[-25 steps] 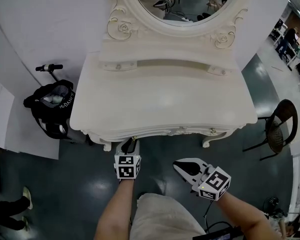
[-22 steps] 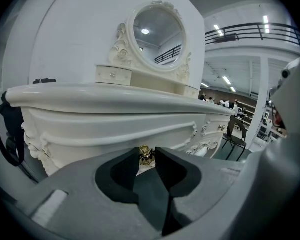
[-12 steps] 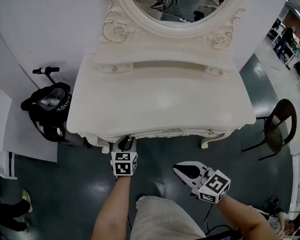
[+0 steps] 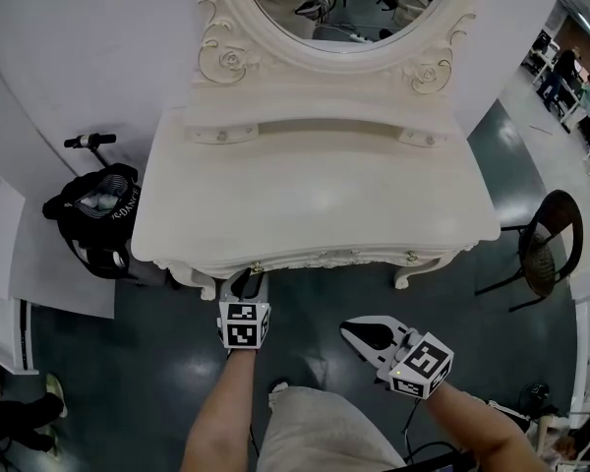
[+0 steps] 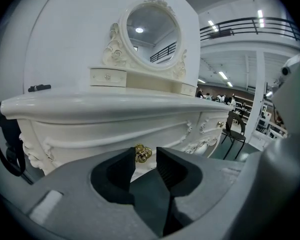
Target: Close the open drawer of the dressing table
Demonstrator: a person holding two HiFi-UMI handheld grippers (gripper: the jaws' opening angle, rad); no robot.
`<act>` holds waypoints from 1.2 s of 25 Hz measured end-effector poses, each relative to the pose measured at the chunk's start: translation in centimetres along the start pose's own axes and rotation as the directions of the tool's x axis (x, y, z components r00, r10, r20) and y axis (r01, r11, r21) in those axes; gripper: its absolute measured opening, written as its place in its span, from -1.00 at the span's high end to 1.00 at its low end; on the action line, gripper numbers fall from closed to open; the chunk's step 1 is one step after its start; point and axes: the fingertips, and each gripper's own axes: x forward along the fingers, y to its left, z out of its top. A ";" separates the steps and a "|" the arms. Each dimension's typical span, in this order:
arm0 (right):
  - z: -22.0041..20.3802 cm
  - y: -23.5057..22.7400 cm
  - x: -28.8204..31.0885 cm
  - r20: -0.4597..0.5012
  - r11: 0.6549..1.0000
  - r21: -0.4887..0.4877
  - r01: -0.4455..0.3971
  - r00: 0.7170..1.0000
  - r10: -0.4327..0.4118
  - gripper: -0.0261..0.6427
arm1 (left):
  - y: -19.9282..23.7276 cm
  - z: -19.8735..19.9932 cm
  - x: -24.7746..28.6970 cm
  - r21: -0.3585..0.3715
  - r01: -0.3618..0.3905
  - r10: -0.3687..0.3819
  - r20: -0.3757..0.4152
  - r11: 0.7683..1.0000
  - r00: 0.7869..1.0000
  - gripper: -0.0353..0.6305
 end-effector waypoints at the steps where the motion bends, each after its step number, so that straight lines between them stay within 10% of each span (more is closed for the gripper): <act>1: 0.0 0.1 -0.1 0.000 1.000 0.001 0.001 1.000 -0.001 0.87 | -0.2 0.0 -0.3 -0.003 0.002 -0.002 0.002 1.000 1.000 0.54; 30: 9.6 5.6 -7.7 0.069 0.999 0.028 0.037 0.997 -0.039 0.87 | -12.4 12.3 -17.2 -0.005 0.251 -0.244 0.219 0.968 0.945 0.54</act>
